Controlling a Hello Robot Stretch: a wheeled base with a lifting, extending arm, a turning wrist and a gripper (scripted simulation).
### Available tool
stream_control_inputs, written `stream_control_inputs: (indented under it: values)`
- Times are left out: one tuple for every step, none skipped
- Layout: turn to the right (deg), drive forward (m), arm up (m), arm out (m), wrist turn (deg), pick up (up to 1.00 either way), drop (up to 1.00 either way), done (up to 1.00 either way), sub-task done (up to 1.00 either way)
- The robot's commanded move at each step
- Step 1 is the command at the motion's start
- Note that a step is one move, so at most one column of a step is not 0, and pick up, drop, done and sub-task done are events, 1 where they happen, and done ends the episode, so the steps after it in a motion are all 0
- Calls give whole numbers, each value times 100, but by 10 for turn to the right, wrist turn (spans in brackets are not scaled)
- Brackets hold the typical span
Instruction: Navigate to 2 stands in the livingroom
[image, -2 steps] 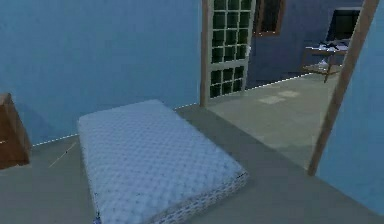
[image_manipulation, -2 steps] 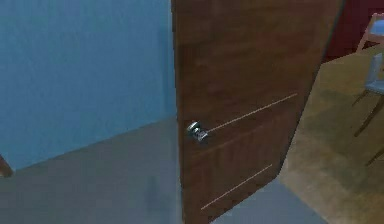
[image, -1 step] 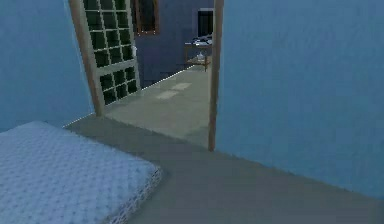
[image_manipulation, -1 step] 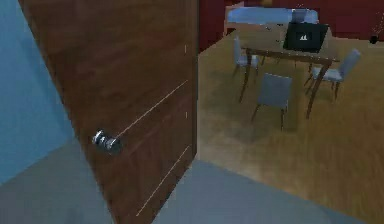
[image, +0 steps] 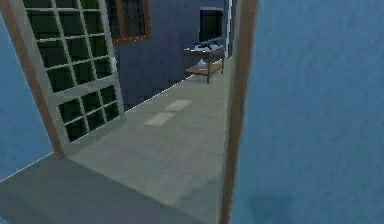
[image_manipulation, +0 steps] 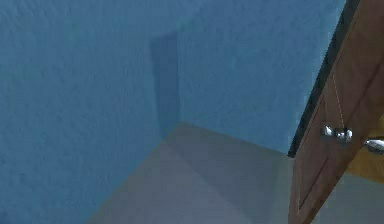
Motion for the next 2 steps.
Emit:
stream_control_inputs:
  values:
    - [0,35,0,0,0,0,0,0,0]
    - [-30,0,0,0,0,0,0,0,0]
